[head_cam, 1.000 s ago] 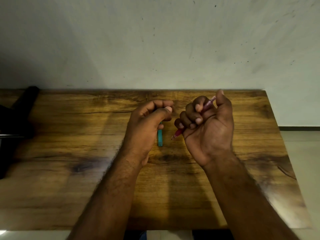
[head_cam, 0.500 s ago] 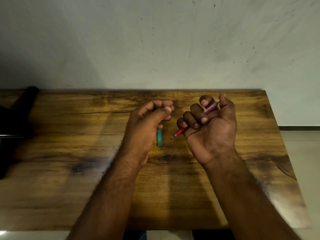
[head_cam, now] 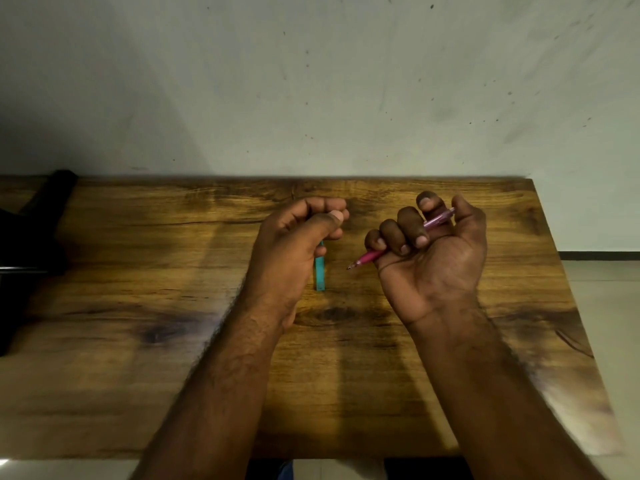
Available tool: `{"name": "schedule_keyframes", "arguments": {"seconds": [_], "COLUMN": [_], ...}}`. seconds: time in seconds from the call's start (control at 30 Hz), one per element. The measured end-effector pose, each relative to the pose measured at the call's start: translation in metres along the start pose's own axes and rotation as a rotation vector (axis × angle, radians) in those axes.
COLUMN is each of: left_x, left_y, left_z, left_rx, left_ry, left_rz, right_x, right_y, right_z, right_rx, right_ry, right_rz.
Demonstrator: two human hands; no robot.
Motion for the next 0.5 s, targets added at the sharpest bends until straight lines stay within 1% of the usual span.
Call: {"name": "schedule_keyframes", "arguments": {"seconds": [0.1, 0.5], "left_x": [-0.0001, -0.0005], "left_y": [0.0001, -0.0015], "left_z": [-0.0005, 0.0002], "left_rx": [-0.004, 0.010], "left_ry": [0.000, -0.003], "left_rz": [0.001, 0.006], "right_x": [0.0002, 0.0027], "right_y": [-0.0002, 0.0015], "right_z": [0.0003, -0.0020], "right_rx": [-0.034, 0.046], "right_ry": [0.009, -0.004], "right_rz": [-0.007, -0.003]}}
Point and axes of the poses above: each hand's wrist, its own x-axis away from the middle knuckle, its own z-axis out of the back of the hand, y = z × x, the point moved 4 cm from there along -x, towards the middle knuckle, and after that the axes turned 3 degrees about -y, right-handed, at the moved point
